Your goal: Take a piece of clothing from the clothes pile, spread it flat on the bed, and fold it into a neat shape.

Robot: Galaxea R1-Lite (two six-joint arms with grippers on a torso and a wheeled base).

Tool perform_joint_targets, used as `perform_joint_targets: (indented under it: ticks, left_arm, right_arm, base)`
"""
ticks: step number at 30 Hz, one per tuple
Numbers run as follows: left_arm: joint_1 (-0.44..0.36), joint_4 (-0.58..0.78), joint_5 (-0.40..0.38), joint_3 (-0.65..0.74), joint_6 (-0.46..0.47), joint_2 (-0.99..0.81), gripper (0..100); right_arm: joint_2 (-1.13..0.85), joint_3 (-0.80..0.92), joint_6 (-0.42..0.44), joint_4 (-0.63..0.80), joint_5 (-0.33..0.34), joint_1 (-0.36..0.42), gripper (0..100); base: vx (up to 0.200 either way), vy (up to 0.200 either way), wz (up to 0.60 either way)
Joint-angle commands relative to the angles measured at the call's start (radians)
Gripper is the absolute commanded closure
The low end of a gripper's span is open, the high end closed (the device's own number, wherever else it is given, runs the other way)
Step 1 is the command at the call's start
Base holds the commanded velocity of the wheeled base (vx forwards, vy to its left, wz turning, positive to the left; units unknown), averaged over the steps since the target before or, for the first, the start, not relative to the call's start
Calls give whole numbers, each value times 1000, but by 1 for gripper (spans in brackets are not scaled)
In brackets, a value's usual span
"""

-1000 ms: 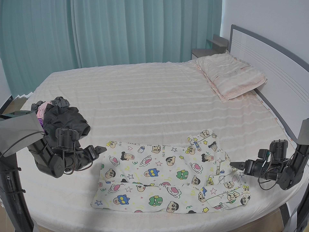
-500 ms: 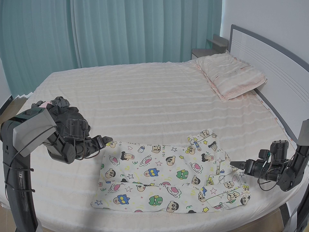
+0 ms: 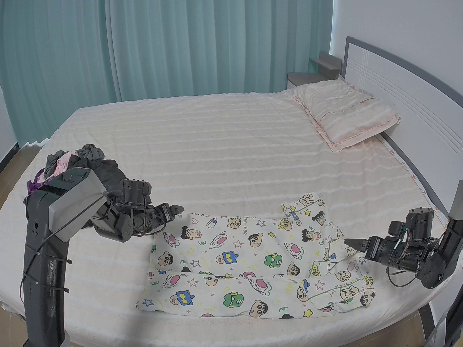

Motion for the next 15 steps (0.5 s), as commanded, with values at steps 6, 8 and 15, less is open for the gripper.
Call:
perform_joint_targets:
  ticks: [6,8,15]
  left_arm:
    - [-11,22,36,-78,2,55,0]
    - [-13,24,37,-84,2,58,0]
    - [-32,53,30,-88,-4,58,100]
  right_arm:
    - [-8,0,1,-1,0,22,0]
    - [-7,-1,1,-1,0,23,0]
    - [-2,-41,1,5,-1,25,0]
  base:
    - [0,0,0]
    - [0,0,0]
    - [0,0,0]
